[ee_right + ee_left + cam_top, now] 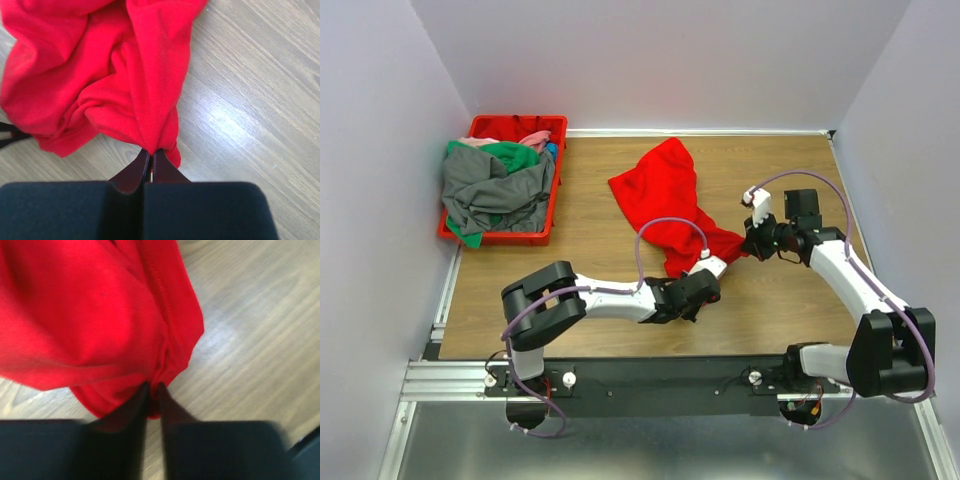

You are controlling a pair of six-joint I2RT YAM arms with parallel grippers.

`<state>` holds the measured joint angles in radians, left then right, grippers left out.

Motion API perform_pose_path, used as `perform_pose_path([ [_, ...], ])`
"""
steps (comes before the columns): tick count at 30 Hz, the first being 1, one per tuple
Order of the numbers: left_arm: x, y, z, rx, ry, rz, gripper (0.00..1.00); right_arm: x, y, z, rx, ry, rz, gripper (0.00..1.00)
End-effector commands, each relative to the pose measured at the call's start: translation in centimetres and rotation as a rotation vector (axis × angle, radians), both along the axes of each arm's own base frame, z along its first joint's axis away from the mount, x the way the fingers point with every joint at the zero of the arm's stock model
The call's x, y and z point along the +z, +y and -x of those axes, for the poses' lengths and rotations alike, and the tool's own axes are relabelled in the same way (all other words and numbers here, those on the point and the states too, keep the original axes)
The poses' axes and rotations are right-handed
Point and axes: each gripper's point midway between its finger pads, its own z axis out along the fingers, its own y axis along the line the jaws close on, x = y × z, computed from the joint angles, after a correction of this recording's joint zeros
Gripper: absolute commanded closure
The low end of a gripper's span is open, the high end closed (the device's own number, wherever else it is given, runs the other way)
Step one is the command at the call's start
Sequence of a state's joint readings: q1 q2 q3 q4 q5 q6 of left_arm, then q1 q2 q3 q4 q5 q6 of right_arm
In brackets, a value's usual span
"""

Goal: Fold and stack the t-shirts
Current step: Flatten the tshirt out

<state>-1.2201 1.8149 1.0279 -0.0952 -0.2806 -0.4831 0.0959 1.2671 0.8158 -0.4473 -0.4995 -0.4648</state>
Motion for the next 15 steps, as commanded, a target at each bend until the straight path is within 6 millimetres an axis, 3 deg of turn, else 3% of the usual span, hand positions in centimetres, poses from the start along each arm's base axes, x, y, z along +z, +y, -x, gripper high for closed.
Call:
perform_pose_path([
  [1,-1.0,1.7,-0.6,0.049,-0.040,-0.106,1.00,1.5,0.5,0.6,0.016,-0.022,-0.044,1.00],
  [2,-0.5,1.7,-0.7,0.046,-0.048,-0.103,1.00,1.9,0.6,0.7,0.019,-0.029,-0.049,1.00],
  [4,2.5,0.9,-0.8,0.025,-0.085,-0.051,1.00,3.8,0.4,0.6,0.030,-0.065,-0.035,1.00],
  [5,5.6,0.2,-1.0,0.019,-0.118,0.013,1.00,5.7,0.0,0.4,0.040,-0.099,-0.005,1.00],
  [6,6.1,0.0,-1.1,0.006,-0.127,0.016,1.00,5.5,-0.1,1.0,0.051,-0.085,0.006,1.00],
  [7,9.6,-0.4,-1.3,-0.003,-0.161,0.089,1.00,8.6,-0.6,-0.2,0.040,-0.163,0.038,1.00],
  [8,11.8,-0.7,-1.4,-0.031,-0.199,0.120,1.00,10.1,-1.1,-0.5,0.042,-0.204,0.067,1.00],
  [9,16.8,-1.3,-1.6,-0.041,-0.250,0.225,1.00,13.6,-1.7,-1.1,0.020,-0.283,0.098,1.00],
  [10,19.4,-1.5,-1.7,-0.077,-0.299,0.260,1.00,15.4,-2.0,-1.3,0.012,-0.324,0.114,0.99],
  [11,23.7,-2.1,-1.9,-0.086,-0.347,0.344,1.00,17.4,-2.3,-1.6,0.005,-0.376,0.129,1.00],
  [13,29.9,-2.1,-1.5,-0.125,-0.419,0.457,1.00,20.7,-3.0,-1.9,-0.032,-0.447,0.155,1.00],
  [14,32.3,-2.1,-1.5,-0.136,-0.451,0.499,1.00,24.4,-3.3,-2.1,-0.057,-0.530,0.156,1.00],
  [15,36.8,-2.1,-1.4,-0.157,-0.516,0.570,1.00,25.9,-3.5,-2.2,-0.079,-0.559,0.154,1.00],
])
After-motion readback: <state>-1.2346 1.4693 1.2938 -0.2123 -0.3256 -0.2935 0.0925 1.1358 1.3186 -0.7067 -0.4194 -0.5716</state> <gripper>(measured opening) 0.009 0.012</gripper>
